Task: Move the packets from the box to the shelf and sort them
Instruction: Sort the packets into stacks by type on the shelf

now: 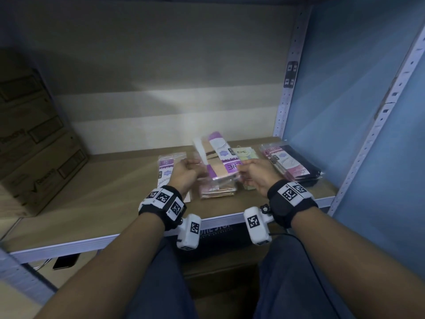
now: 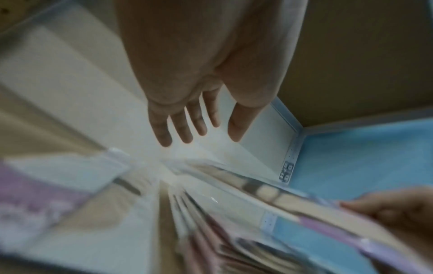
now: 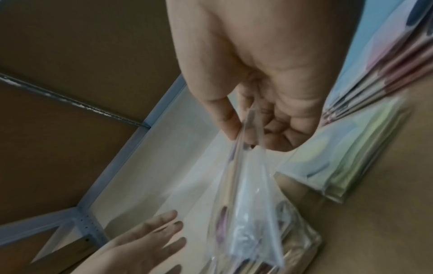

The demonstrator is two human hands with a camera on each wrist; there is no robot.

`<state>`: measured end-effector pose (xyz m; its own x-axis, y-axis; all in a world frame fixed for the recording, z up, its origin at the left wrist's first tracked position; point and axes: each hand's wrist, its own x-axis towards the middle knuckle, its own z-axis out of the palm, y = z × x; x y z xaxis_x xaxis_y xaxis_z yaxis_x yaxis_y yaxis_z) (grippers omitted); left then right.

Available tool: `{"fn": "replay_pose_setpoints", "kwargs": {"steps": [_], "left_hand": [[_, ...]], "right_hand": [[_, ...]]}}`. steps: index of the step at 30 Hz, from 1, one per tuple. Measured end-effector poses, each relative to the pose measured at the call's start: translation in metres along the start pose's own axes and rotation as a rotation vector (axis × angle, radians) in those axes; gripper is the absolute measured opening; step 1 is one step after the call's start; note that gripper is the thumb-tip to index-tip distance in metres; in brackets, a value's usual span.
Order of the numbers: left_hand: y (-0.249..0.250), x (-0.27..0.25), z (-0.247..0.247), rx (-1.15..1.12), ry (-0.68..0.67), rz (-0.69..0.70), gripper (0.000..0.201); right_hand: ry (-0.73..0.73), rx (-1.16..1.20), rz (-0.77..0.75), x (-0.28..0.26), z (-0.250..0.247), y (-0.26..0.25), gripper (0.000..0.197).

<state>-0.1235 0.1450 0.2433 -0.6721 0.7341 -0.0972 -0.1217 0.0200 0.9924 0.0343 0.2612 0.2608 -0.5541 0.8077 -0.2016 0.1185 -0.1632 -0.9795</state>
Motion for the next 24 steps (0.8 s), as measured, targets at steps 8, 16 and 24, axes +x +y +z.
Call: {"fn": "replay_pose_setpoints", "kwargs": {"steps": [8,16,24], "left_hand": [[0.018,0.016,-0.034,0.785,0.029,0.36,0.034],[0.035,0.011,-0.039,1.024,-0.368,0.288,0.013],[0.035,0.011,-0.045,0.627,-0.136,0.132,0.011]], "right_hand": [[-0.03,-0.22,-0.078,-0.002,-0.03,-0.007,0.018],[-0.118,-0.287,-0.151,-0.005,-0.045,-0.008,0.016],[0.09,-0.214,-0.109,0.007,-0.048,0.001,0.086]]}}
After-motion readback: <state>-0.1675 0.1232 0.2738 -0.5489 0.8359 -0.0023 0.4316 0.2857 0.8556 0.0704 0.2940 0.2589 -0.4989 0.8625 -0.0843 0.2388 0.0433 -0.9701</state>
